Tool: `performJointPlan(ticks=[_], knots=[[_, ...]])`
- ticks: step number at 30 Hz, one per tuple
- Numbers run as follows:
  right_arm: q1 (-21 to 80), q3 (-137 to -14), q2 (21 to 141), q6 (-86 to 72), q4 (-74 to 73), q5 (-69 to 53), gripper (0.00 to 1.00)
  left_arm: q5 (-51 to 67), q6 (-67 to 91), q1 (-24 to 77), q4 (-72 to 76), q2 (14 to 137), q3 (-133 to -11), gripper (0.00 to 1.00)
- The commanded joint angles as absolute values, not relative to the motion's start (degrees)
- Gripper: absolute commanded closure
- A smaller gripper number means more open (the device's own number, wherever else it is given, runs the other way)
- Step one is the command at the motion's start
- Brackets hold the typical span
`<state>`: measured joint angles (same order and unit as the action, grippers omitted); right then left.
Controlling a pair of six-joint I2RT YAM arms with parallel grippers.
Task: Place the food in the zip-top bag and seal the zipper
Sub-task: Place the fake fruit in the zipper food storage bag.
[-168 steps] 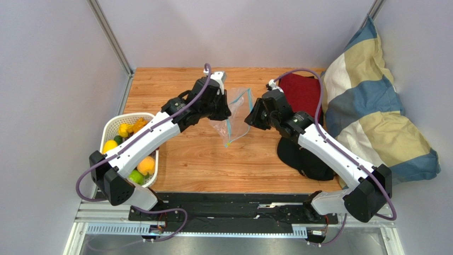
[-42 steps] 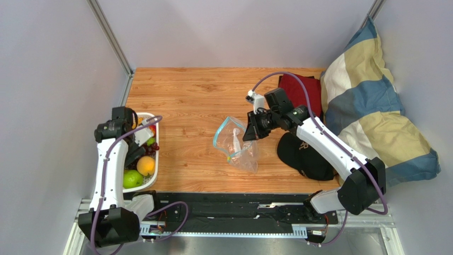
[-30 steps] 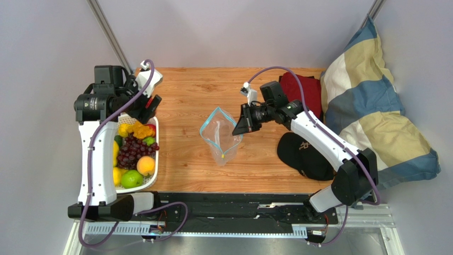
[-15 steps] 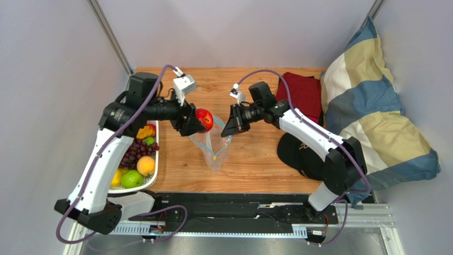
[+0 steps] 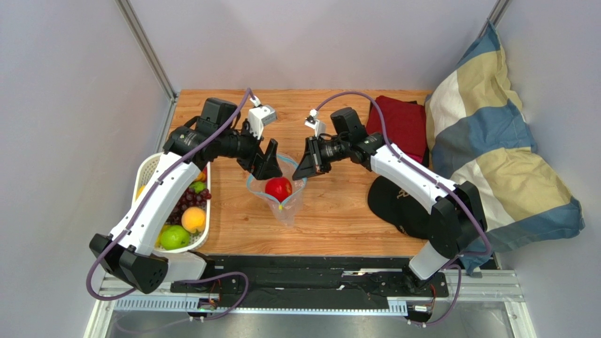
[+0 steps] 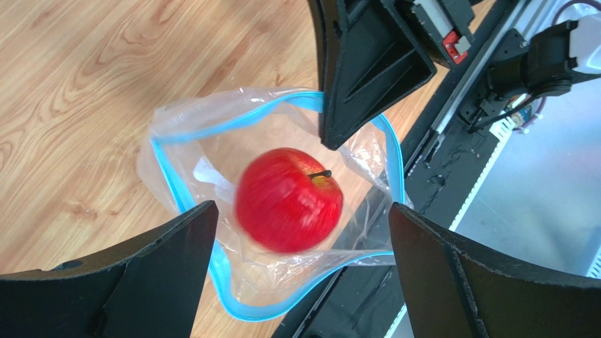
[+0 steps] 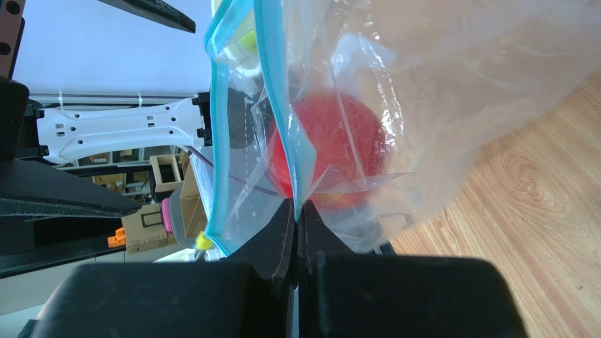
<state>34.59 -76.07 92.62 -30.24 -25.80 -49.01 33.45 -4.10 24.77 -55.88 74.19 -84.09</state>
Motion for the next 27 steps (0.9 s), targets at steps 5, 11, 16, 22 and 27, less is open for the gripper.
performJointPlan(ticks=[5, 11, 16, 22, 27], knots=[[34.63, -74.36, 90.97, -30.32, -23.47, -50.19, 1.00, 30.06, -3.78, 16.37, -59.77, 67.34, -86.15, 0.01], [34.28, -73.65, 91.23, -29.71, -23.91, -49.48, 1.00, 21.50, -10.61, -2.45, -64.66, 65.12, -83.14, 0.01], [34.19, -74.44, 92.11, -29.18, -24.52, -48.96, 1.00, 26.08, -26.76, -13.24, -72.23, 67.32, -82.80, 0.01], [34.01, -74.53, 92.72, -28.04, -25.40, -48.52, 1.00, 24.61, -47.28, -16.78, -79.55, 72.16, -79.11, 0.03], [34.10, -74.62, 93.34, -27.95, -25.40, -48.08, 1.00, 22.41, -40.62, -18.46, -67.08, 76.19, -80.33, 0.12]])
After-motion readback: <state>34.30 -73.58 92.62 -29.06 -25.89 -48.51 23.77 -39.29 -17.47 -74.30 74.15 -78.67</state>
